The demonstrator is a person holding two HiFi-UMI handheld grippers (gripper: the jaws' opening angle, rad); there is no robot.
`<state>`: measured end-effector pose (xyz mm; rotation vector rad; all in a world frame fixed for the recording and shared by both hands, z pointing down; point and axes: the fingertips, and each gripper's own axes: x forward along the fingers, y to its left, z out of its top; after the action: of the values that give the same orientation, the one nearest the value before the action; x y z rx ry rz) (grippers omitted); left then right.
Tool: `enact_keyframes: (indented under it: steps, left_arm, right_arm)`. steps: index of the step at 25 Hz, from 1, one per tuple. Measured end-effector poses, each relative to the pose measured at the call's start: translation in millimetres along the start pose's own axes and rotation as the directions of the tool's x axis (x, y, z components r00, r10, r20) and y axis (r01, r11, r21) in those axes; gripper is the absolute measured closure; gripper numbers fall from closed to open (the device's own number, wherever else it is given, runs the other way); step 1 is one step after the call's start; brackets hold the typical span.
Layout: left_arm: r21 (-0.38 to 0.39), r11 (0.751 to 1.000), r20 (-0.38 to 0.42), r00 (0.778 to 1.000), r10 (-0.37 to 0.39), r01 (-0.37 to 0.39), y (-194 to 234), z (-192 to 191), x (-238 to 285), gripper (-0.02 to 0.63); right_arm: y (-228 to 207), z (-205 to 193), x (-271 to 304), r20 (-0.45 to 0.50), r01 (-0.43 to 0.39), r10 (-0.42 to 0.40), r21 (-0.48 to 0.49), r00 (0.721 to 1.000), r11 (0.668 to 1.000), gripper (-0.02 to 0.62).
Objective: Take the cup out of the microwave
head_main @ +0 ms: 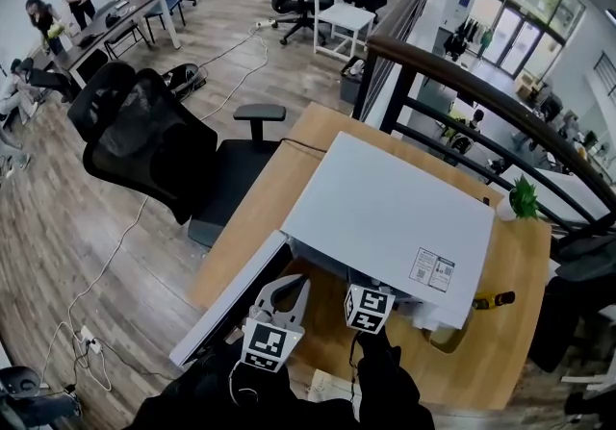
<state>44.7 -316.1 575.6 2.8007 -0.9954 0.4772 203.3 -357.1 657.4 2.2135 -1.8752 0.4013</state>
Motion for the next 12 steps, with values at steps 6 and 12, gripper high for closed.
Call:
enact_keyframes:
  steps: [6,12]
  left_arm:
    - [0.006,1.0,0.014,1.0,0.008,-0.009,-10.9,4.3,-14.5,0.581]
    - [0.009,1.0,0.034,0.999,0.022,-0.023,-26.4,11.8,-37.0,0.581]
  right_arm:
    - [8.1,-2.7,-26.0,-0.001,-0.023,0.023,-0.003,1.0,1.0,0.221]
    - [13.5,-2.4,-59.7,0.001,-0.05,0.05,-0.014,0.999,0.999,0.221]
